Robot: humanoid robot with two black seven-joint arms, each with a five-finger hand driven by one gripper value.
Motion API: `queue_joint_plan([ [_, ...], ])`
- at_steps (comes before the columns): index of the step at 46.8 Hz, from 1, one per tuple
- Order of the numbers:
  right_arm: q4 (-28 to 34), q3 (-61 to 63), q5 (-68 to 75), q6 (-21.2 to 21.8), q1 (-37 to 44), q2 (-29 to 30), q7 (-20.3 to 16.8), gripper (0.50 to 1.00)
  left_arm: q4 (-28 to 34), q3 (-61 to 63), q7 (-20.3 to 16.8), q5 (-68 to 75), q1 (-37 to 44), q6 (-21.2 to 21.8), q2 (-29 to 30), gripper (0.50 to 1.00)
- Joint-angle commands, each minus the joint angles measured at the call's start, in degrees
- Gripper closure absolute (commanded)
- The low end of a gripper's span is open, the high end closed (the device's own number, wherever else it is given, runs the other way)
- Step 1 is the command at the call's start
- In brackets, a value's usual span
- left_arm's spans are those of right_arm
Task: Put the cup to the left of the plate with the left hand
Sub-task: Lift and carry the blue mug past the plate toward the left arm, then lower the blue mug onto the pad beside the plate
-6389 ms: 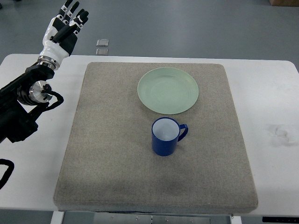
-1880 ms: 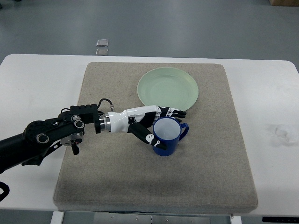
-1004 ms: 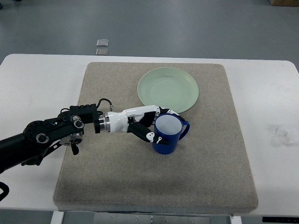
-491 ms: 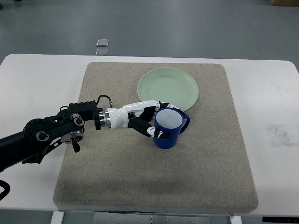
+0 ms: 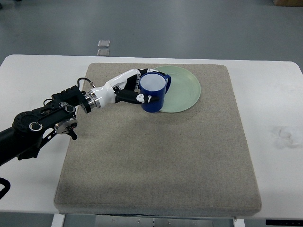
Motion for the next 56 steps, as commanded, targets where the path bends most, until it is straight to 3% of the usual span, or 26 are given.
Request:
queue_joint_plan([
  [1,0.0,0.0,0.0,0.0,0.0,0.0,0.0,0.568,1.2,-1.7,0.0,0.0,0.2,0.6,0.1,0.776],
  [13,0.0,0.0,0.0,0.0,0.0,0.0,0.0,0.568,1.9,-2.5,0.1,-4.7,0.3,1.5,2.5,0.776],
  [32,0.0,0.0,0.0,0.0,0.0,0.0,0.0,0.568,10.8,-2.6,-0.9,-7.1,0.4,4.2,3.9,0.776],
  [56,0.0,0.0,0.0,0.0,0.0,0.0,0.0,0.568,13.8,-2.0,-5.4,-7.0,2.0,4.2,3.0,0.776],
])
